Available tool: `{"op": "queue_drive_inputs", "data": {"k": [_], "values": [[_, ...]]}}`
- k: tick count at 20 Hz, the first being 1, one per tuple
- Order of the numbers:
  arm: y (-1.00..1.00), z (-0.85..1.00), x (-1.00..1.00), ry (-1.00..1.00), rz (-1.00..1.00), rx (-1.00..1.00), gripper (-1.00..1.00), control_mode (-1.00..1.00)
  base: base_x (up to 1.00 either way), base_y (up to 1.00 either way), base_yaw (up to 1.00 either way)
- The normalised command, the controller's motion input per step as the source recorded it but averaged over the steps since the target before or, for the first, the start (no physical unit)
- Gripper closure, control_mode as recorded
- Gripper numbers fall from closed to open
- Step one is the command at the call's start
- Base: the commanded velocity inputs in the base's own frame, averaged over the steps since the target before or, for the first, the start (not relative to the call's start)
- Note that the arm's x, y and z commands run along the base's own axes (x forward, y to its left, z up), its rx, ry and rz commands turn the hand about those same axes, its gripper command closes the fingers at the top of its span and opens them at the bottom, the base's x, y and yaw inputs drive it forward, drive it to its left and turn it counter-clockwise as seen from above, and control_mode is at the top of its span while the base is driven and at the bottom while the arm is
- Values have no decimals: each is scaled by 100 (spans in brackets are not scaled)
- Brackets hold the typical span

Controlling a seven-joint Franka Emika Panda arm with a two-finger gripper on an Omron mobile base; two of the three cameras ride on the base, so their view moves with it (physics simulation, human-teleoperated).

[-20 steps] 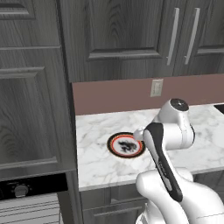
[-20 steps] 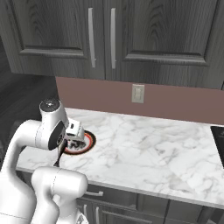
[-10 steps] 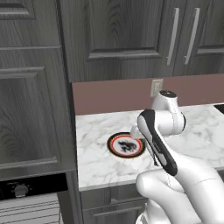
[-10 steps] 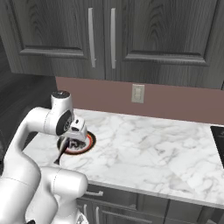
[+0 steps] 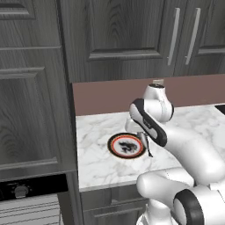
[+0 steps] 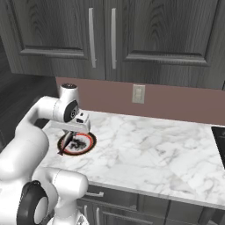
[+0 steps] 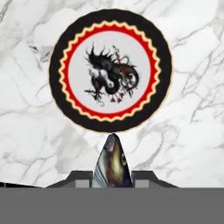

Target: Take the fish from the oven and place it on the plate on the counter.

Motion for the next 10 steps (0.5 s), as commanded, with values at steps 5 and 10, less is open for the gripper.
{"op": "queue_drive_inputs", "data": {"k": [5,10], "values": [[6,-45,14,-6,0,0,100,-100,0,0,0],[0,-28,22,-8,0,0,100,-100,0,0,0]]}}
